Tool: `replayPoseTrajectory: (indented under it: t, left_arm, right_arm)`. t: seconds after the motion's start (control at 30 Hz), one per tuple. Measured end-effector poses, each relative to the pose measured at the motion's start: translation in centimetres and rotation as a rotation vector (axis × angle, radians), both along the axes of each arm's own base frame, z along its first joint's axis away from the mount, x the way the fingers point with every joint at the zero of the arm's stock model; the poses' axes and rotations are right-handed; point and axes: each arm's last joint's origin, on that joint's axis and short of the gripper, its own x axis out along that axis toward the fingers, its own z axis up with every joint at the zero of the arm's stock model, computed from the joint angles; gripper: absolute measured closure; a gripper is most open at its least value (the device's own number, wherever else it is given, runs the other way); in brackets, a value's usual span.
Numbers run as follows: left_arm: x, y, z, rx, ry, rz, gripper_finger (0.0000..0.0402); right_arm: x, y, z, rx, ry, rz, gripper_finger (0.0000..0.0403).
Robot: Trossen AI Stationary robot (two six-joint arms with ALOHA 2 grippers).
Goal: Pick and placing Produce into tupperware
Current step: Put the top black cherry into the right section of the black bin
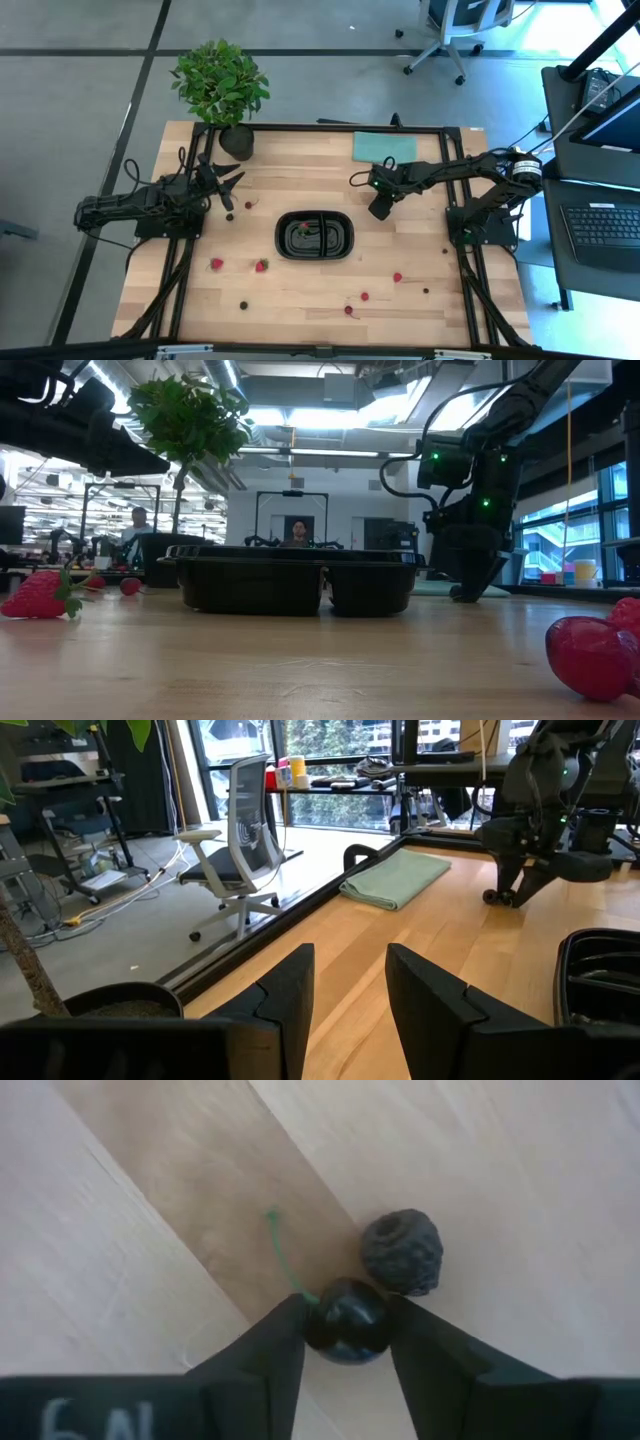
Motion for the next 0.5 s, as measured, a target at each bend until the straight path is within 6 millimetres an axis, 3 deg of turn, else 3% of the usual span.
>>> replayPoseTrajectory:
  t: [0.13,0.37,0.5]
  left_arm:
    - [0.00,0.00,0.00,0.000,0.000,-0.001,0.0282]
    - [0.00,0.00,0.00,0.000,0.000,0.000,0.0282]
    - [0.00,0.00,0.01,0.000,0.000,0.000,0.0282]
  right_arm:
    - [-0.02,0.00,-0.01,-0.001,0.002,0.001,0.0283]
    - [-0.07,0.01,-0.06,0.000,0.004,-0.011,0.0266]
    - [0.16,0.03,0.18,-0.001,0.000,-0.008,0.0278]
